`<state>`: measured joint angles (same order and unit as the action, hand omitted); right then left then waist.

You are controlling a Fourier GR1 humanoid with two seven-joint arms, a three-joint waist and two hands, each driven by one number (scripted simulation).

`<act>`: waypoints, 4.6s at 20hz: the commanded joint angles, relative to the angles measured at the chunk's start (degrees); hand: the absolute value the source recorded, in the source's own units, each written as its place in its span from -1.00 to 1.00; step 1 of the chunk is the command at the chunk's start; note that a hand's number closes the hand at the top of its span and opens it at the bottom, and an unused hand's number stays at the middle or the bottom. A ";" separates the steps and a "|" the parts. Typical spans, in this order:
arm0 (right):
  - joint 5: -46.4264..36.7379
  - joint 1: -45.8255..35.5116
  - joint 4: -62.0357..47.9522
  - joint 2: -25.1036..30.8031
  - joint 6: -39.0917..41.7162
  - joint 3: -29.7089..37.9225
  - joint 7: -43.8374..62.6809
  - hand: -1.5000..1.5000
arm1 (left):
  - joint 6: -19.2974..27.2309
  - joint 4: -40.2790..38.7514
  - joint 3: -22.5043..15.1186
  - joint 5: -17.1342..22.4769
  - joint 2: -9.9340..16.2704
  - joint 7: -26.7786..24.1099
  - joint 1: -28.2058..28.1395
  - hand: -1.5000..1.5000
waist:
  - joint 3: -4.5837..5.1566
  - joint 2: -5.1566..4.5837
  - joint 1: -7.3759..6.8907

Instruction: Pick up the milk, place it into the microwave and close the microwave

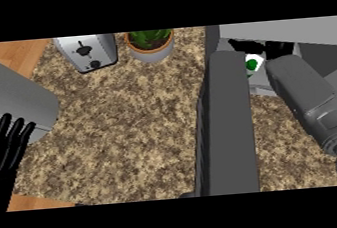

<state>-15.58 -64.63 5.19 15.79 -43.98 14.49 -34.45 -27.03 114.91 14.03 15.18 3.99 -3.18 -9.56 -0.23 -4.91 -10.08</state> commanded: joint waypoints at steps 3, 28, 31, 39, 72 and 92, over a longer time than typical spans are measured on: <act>2.74 -0.86 -0.36 -2.65 7.16 2.50 0.77 -1.00 | -0.25 -0.72 -1.03 -0.81 0.21 0.35 1.14 -1.00 | -0.26 -0.05 -0.21; 4.50 4.29 -0.23 -1.71 18.17 4.61 -4.50 -1.00 | 2.61 1.33 -8.83 -7.39 -3.97 0.06 1.05 -1.00 | -0.15 1.51 2.28; 5.54 3.97 0.07 -1.02 21.39 5.62 -4.38 -1.00 | 2.52 1.09 -10.13 -7.71 -3.98 -0.07 -0.35 -1.00 | -0.12 1.83 2.74; 7.00 8.07 0.64 -2.96 23.26 7.15 -8.82 -1.00 | 4.54 0.41 -11.56 -8.84 -3.99 0.53 1.10 -1.00 | -0.08 2.53 4.73; 9.83 42.93 27.01 -10.48 44.47 -0.26 -20.34 -1.00 | -2.44 -27.08 -26.49 -25.70 -2.23 -4.62 15.63 1.00 | 0.36 5.51 12.43; 17.78 77.68 85.31 -9.31 53.84 -7.53 -0.53 -1.00 | 29.17 -49.26 -63.90 -18.70 -3.98 -9.01 27.10 1.00 | 0.41 4.91 13.84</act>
<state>0.67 8.63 82.56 5.78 7.55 8.00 -37.70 -7.84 67.92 -40.03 -7.72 0.32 -14.22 14.77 0.20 0.24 3.64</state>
